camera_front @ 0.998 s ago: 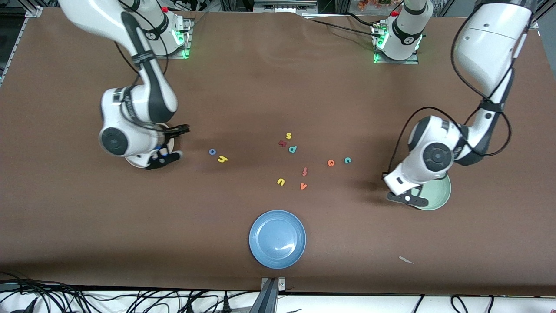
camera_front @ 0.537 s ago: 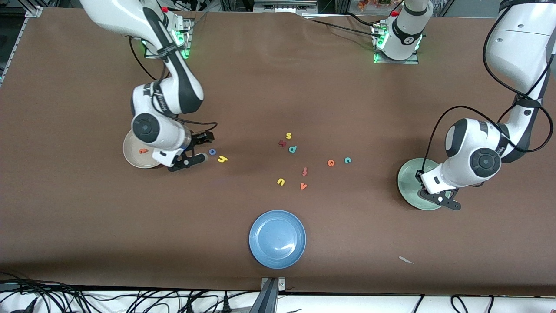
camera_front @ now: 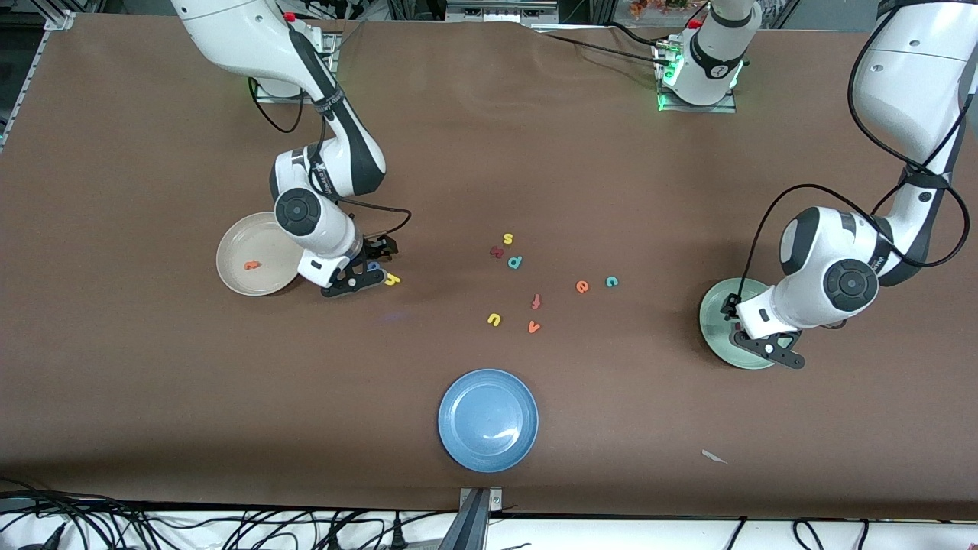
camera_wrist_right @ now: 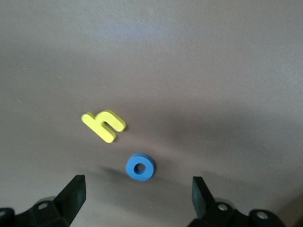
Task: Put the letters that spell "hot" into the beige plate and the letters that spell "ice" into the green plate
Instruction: 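Grasp the blue o with the right gripper while the left gripper reaches the teal u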
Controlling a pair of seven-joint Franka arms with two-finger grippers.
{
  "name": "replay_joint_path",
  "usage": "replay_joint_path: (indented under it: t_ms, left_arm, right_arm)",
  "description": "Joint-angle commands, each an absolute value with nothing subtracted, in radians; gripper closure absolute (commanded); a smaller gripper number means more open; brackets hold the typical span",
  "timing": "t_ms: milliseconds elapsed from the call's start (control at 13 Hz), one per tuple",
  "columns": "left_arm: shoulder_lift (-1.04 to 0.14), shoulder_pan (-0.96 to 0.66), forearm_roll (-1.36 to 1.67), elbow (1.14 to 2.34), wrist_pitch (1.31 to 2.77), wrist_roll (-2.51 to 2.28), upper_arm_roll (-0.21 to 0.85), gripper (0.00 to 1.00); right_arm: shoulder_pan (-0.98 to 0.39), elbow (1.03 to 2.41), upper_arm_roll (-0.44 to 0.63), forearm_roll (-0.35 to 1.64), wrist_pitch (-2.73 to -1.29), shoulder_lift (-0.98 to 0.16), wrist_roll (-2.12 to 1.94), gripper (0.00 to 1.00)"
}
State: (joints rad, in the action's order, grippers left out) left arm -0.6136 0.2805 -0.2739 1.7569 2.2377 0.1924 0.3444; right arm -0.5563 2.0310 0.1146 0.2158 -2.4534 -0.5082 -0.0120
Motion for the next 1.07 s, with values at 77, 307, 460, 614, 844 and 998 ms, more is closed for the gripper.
replay_joint_path:
  t_ms: [77, 307, 460, 614, 844, 998]
  left_arm:
    - [-0.584, 0.276, -0.21, 1.773, 2.2, 0.03, 0.415, 0.0]
    - [-0.584, 0.244, -0.213, 1.79, 2.181, -0.214, 0.474, 0.0]
    - [-0.587, 0.183, -0.215, 1.798, 2.183, -0.351, 0.474, 0.0]
    - [-0.589, 0.149, -0.222, 1.818, 2.194, -0.446, 0.476, 0.0]
    - [-0.586, 0.135, -0.225, 1.87, 2.262, -0.535, 0.492, 0.0]
    - [-0.568, 0.13, -0.225, 1.949, 2.368, -0.571, 0.499, 0.0]
  right_arm:
    - [-0.563, 2.052, 0.115, 0.224, -2.503, -0.505, -0.02, 0.02]
    - [-0.565, 2.052, 0.114, 0.222, -2.516, -0.517, -0.02, 0.21]
    - [-0.574, 2.052, 0.114, 0.224, -2.542, -0.52, -0.015, 0.21]
    - [-0.58, 2.052, 0.114, 0.224, -2.566, -0.528, -0.011, 0.21]
    - [-0.58, 2.054, 0.114, 0.224, -2.569, -0.532, -0.011, 0.24]
    - [-0.58, 2.065, 0.114, 0.224, -2.571, -0.531, -0.011, 0.3]
